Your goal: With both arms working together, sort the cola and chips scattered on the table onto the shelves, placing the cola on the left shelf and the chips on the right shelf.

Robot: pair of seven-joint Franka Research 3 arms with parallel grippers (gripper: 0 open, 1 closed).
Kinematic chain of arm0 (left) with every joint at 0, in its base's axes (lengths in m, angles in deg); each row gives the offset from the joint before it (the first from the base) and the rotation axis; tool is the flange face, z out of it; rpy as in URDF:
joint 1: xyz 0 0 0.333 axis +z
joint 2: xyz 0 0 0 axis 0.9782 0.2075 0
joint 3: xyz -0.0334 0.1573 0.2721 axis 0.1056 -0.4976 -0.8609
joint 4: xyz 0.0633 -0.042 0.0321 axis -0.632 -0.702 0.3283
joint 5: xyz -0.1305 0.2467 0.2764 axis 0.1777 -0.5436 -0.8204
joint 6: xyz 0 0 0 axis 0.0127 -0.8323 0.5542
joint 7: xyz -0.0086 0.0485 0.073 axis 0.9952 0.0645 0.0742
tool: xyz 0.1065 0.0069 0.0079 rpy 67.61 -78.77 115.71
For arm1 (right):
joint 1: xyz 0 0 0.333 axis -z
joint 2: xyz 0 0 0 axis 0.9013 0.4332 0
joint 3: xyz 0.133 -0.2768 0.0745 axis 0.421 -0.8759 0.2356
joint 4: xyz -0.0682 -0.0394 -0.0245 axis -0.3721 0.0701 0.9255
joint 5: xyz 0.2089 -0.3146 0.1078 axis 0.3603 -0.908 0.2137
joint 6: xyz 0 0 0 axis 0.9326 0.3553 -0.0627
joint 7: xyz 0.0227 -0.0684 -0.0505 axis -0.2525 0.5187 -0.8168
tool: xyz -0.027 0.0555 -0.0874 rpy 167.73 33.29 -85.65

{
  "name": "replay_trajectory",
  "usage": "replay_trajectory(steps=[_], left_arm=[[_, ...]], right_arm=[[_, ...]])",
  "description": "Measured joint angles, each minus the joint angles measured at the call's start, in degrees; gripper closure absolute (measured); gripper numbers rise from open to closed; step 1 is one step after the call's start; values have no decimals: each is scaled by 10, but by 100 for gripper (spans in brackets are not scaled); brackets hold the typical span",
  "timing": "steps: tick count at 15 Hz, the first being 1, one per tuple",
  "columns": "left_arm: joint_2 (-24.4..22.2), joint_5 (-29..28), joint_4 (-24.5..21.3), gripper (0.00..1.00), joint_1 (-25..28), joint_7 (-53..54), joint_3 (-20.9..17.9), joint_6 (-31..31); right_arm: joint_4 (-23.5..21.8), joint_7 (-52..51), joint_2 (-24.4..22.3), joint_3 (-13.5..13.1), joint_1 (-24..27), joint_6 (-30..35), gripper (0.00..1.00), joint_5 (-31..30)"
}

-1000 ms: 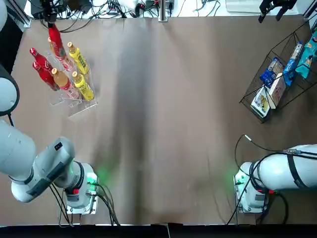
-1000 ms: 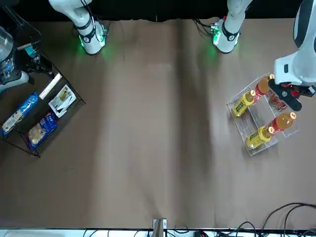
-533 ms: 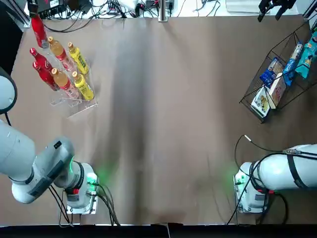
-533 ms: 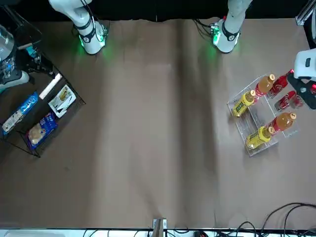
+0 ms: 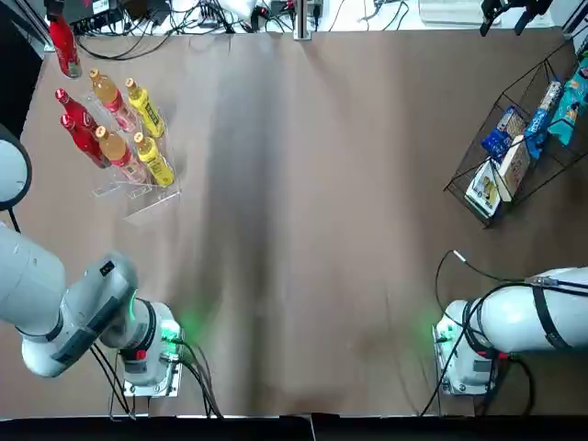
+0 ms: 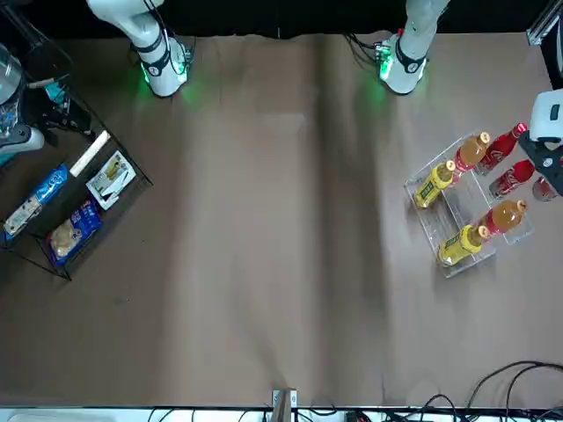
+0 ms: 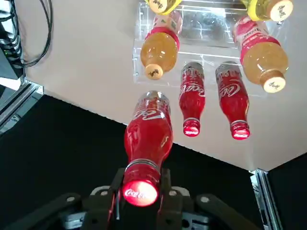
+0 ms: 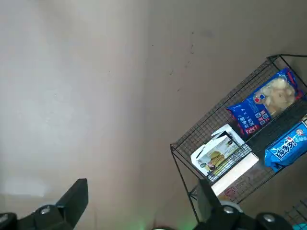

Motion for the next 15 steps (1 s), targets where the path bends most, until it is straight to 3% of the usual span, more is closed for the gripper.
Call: replay_trajectory(steps=[7, 15], left_arm=[[58, 19, -4, 69, 21, 4, -2, 17], [93, 19, -6, 69, 35, 5, -3, 62]], right_arm=[[1, 6, 0, 4, -4, 9, 0, 0], [1, 8, 0, 5, -21, 11, 0, -1]])
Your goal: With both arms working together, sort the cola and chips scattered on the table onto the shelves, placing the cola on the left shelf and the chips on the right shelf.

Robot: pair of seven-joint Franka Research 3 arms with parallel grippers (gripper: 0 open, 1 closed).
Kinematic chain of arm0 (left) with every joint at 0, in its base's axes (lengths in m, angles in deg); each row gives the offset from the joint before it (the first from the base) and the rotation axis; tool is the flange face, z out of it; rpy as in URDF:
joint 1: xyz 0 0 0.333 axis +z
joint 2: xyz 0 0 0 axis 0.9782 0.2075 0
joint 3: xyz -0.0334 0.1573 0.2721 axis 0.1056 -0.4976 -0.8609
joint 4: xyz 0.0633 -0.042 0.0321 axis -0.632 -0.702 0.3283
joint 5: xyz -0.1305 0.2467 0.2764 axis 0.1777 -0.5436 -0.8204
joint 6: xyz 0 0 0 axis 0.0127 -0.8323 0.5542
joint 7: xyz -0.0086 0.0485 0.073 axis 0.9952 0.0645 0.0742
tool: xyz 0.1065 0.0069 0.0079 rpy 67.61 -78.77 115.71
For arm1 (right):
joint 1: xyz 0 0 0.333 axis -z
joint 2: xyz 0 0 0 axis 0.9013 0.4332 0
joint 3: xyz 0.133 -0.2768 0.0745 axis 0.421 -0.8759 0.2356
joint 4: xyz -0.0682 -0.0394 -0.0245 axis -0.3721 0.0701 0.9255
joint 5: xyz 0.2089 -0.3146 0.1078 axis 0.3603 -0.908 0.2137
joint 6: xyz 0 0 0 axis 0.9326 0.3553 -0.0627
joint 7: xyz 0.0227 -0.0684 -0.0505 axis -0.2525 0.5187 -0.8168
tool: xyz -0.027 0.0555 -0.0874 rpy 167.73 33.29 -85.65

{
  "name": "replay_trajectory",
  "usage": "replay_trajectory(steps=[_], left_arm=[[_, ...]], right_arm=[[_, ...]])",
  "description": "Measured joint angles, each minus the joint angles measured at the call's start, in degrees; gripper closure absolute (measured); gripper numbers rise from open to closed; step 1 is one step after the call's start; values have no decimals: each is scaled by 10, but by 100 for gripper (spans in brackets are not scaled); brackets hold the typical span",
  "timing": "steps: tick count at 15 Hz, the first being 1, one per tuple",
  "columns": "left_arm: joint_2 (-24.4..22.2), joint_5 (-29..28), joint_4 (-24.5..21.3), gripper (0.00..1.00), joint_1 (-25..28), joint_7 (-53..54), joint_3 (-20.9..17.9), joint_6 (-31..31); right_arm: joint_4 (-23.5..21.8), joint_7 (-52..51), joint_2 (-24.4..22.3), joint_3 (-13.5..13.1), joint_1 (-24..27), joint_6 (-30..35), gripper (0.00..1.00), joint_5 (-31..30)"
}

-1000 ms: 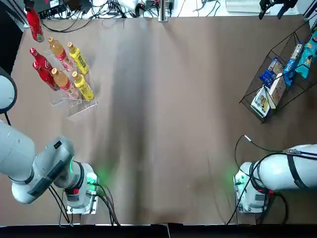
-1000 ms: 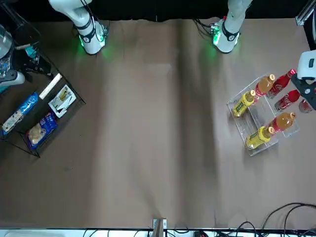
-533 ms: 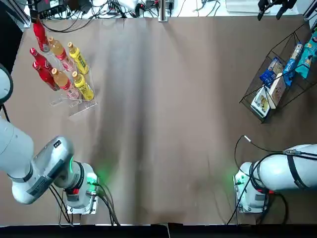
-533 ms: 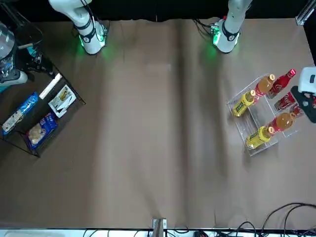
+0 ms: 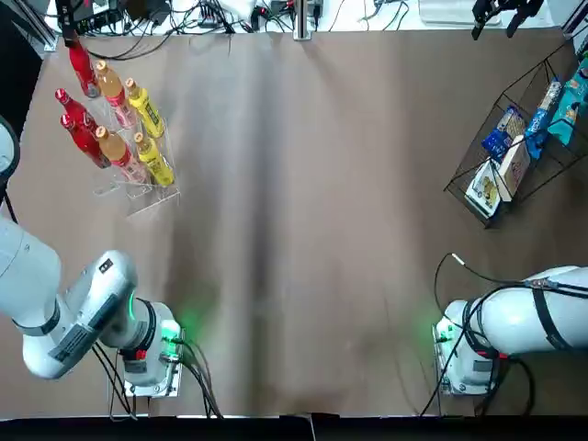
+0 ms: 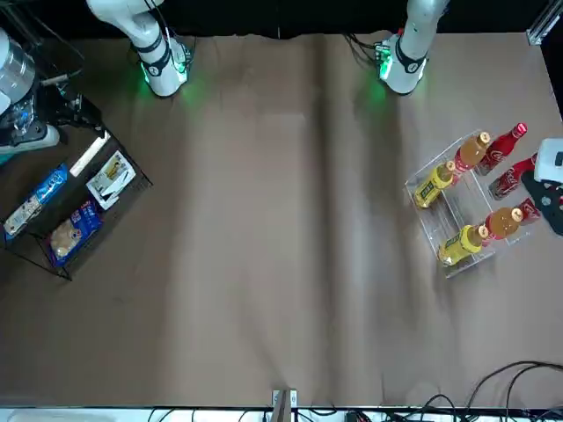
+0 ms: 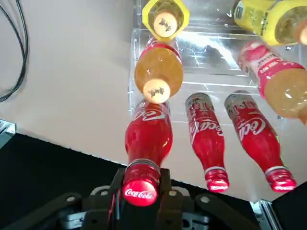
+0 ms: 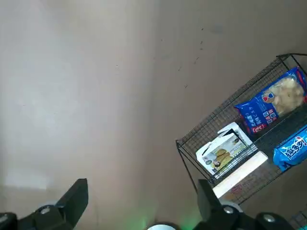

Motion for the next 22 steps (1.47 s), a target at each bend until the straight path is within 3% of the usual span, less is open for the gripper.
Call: replay_trajectory(steps=[6, 22], left_arm=[[36, -1, -7, 69, 29, 4, 0, 43], [31, 0, -14, 69, 58, 34, 6, 29]], right_arm=[[0, 2, 0, -1, 0, 0, 0, 0], [0, 2, 0, -2, -1, 0, 0, 0]])
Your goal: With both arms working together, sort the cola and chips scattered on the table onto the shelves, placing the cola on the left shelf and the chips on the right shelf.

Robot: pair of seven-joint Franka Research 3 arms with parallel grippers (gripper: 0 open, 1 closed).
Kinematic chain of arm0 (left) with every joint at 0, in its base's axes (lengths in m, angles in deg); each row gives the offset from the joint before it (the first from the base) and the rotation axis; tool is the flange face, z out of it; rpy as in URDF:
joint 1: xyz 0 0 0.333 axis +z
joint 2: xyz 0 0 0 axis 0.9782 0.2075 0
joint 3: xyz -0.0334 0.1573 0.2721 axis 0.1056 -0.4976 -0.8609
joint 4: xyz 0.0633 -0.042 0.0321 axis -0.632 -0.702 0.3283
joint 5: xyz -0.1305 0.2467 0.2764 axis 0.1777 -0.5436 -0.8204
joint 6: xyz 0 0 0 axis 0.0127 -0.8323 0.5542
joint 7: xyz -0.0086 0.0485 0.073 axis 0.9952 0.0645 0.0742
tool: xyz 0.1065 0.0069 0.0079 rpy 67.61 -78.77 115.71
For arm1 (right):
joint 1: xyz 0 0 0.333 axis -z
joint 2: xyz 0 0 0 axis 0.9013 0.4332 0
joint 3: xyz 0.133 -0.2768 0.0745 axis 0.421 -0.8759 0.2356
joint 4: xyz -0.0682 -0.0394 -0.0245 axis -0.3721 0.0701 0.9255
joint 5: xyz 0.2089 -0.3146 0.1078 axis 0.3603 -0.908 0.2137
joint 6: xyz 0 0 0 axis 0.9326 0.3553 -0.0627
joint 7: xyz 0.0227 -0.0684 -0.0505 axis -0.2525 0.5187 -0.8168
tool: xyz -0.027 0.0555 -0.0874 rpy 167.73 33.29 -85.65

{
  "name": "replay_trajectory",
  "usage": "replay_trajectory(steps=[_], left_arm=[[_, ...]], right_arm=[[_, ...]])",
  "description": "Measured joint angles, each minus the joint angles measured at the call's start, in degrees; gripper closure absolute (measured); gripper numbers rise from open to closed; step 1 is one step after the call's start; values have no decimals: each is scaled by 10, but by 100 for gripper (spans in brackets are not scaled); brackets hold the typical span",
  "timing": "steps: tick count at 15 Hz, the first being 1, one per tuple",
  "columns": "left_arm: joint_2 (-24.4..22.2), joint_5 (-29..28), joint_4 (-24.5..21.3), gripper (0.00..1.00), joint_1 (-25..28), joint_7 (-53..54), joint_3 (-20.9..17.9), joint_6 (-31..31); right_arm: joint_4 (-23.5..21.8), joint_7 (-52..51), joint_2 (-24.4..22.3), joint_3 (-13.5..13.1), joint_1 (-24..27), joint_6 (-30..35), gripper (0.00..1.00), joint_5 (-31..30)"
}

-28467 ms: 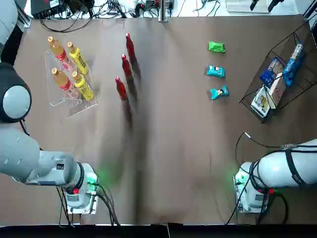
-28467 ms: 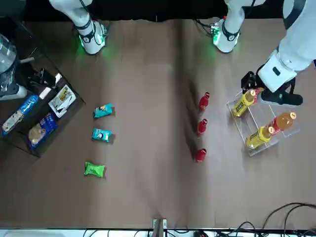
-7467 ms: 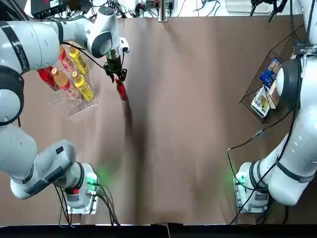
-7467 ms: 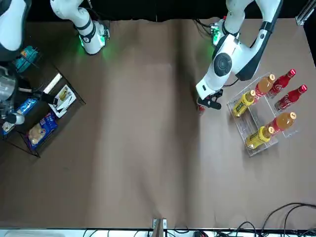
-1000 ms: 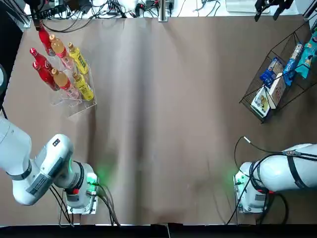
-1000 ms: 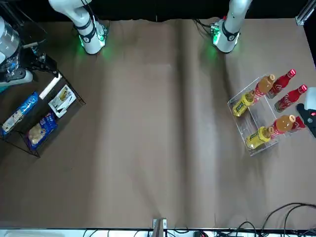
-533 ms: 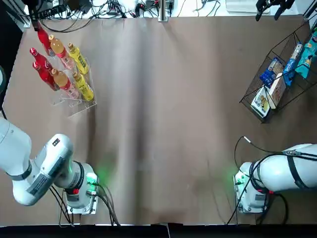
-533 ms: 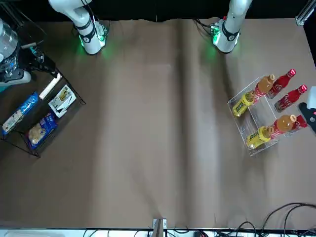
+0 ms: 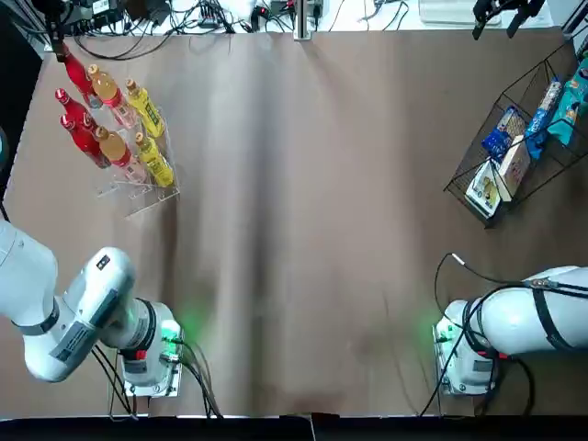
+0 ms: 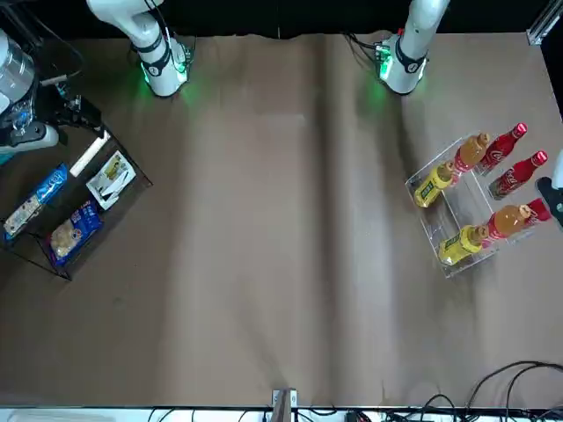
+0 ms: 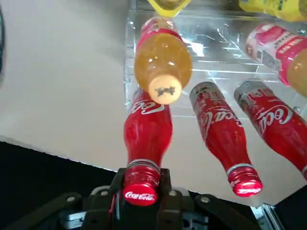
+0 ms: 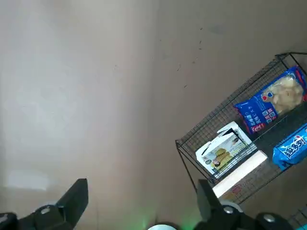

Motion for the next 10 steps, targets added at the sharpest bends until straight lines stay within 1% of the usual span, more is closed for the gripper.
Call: replay_trajectory(steps=[4, 6, 10], left_arm=[[-3, 0, -10, 69, 5, 0, 2, -9], [-4, 0, -10, 69, 19, 0, 10, -9], [-4, 0, -11, 69, 22, 0, 12, -9]], right_arm=[[0, 0, 0, 1, -2, 0, 0, 0], [0, 0, 0, 1, -3, 0, 0, 0], [0, 0, 0, 2, -3, -2, 0, 0]])
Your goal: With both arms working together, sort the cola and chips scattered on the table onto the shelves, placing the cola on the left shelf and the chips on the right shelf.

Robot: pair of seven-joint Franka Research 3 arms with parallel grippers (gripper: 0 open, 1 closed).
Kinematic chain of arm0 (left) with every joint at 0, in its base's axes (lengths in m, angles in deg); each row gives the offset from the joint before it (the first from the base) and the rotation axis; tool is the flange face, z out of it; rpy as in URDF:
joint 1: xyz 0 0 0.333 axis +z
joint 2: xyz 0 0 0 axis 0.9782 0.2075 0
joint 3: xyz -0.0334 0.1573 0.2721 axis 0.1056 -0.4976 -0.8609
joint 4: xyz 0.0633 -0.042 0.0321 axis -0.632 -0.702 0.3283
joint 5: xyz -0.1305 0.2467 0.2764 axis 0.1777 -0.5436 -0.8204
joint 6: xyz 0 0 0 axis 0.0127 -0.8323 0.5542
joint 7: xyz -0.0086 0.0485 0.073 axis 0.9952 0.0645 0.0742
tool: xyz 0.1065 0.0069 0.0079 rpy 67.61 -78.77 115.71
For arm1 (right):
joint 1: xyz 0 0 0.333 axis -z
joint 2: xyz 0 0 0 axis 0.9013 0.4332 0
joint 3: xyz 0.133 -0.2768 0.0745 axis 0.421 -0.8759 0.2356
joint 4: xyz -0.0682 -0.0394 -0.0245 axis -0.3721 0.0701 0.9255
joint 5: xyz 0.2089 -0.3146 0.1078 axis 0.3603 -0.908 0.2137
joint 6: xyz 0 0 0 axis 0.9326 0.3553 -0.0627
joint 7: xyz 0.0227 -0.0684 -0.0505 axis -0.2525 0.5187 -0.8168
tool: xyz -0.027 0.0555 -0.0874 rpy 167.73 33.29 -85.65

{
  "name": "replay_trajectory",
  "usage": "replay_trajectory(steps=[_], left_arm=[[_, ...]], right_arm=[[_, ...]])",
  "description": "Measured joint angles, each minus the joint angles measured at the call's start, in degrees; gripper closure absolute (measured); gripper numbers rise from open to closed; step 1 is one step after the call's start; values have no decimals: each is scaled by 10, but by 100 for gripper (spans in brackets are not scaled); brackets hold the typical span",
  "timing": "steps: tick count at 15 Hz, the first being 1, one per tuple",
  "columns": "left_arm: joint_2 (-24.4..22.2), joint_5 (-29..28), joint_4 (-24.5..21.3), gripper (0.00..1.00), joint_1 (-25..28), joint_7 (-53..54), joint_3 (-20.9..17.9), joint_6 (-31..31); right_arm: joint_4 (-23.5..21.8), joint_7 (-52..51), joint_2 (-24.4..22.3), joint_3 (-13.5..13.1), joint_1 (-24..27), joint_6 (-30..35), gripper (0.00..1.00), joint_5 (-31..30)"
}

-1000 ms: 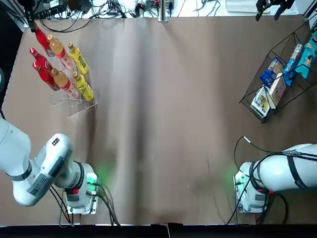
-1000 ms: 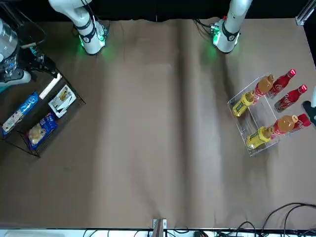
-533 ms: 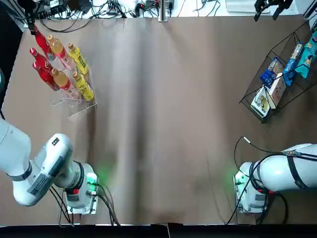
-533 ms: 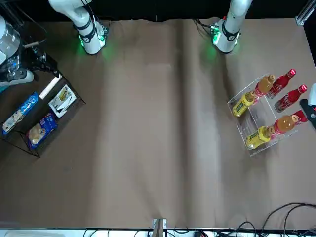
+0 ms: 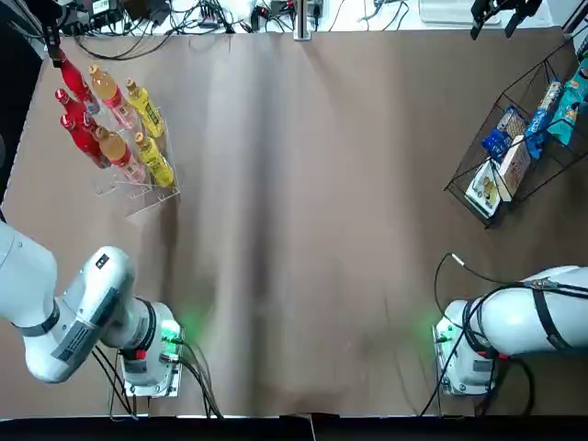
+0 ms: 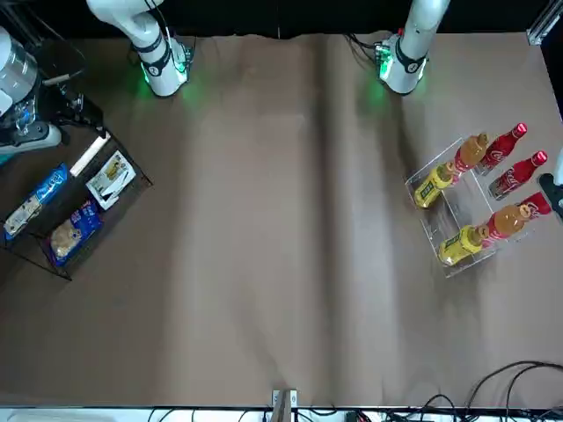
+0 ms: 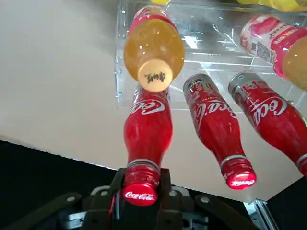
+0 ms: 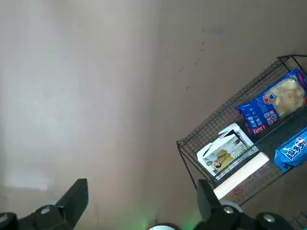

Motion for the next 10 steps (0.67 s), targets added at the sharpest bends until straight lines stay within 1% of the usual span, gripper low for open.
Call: replay_trajectory(steps=[10], left_arm=[[0, 0, -4, 69, 10, 0, 1, 0]], right_arm=[[0, 0, 0, 0, -1, 3, 0, 0]])
